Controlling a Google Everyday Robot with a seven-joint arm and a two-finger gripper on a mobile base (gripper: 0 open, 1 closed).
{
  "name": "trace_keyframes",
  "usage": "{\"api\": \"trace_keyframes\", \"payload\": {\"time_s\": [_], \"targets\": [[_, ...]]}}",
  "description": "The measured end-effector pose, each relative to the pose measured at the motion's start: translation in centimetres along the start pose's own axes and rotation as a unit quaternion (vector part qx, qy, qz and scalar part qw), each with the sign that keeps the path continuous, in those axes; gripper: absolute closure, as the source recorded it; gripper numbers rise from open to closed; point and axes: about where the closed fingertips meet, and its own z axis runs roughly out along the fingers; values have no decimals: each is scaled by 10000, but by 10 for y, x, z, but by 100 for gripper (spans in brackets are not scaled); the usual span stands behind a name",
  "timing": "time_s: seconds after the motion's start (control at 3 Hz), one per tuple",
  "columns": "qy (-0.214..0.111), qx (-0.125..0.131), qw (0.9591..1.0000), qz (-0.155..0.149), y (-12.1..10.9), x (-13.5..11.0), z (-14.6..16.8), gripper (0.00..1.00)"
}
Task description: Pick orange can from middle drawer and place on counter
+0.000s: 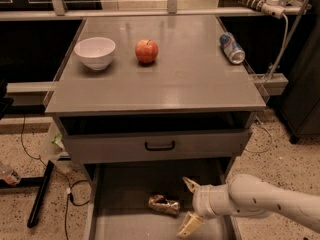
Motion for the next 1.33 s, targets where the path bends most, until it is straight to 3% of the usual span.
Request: {"api": "trace_keyframes", "payload": {"time_s": [0.33,1.33], "targets": [[50,-3,10000,-56,2,7,23,0],[30,318,9991,-285,-20,30,91,0]]}}
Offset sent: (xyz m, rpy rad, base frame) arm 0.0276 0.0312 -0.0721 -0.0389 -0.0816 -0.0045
